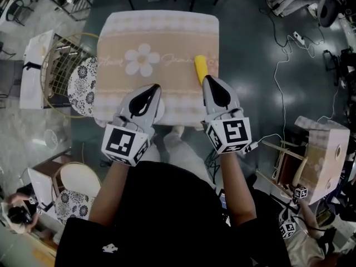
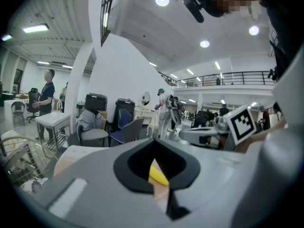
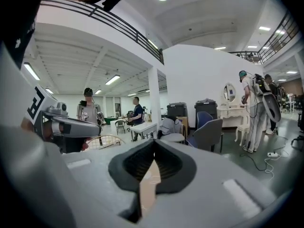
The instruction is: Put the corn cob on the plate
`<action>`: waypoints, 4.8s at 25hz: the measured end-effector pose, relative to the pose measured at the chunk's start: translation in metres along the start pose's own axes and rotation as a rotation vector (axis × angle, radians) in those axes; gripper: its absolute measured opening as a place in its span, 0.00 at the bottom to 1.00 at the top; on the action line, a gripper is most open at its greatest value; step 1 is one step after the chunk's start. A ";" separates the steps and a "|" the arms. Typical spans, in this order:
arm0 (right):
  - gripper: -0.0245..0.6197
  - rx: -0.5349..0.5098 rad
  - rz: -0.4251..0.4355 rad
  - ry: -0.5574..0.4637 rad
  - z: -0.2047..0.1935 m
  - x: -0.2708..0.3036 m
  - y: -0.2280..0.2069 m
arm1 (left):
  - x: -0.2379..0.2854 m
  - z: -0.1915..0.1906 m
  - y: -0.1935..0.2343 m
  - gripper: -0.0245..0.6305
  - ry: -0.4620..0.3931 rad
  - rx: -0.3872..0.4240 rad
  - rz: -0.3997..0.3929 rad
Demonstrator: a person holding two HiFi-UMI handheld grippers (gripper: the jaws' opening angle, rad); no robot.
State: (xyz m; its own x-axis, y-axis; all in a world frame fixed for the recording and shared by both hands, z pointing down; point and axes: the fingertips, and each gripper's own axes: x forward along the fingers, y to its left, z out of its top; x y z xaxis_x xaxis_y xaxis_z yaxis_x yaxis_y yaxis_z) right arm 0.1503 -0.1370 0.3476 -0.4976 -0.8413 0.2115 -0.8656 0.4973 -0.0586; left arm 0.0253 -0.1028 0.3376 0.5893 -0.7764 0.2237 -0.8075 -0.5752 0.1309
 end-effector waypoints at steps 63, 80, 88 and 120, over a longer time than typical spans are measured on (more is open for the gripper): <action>0.42 0.111 -0.275 0.641 -0.312 0.148 -0.120 | 0.058 -0.107 0.089 0.05 0.294 0.037 -0.208; 0.43 0.131 -0.280 0.604 -0.312 0.149 -0.121 | 0.061 -0.112 0.090 0.05 0.314 0.029 -0.217; 0.43 0.135 -0.271 0.580 -0.304 0.146 -0.118 | 0.064 -0.109 0.093 0.05 0.299 0.028 -0.214; 0.43 0.011 0.014 0.615 -0.265 0.141 0.057 | 0.014 -0.083 0.139 0.05 0.170 -0.082 -0.100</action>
State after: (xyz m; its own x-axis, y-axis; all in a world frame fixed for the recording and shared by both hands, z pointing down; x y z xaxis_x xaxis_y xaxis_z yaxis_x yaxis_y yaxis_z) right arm 0.0459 -0.1713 0.6330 -0.3881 -0.5565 0.7346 -0.8614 0.5025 -0.0744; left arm -0.0811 -0.1727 0.4391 0.6588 -0.6579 0.3649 -0.7491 -0.6186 0.2371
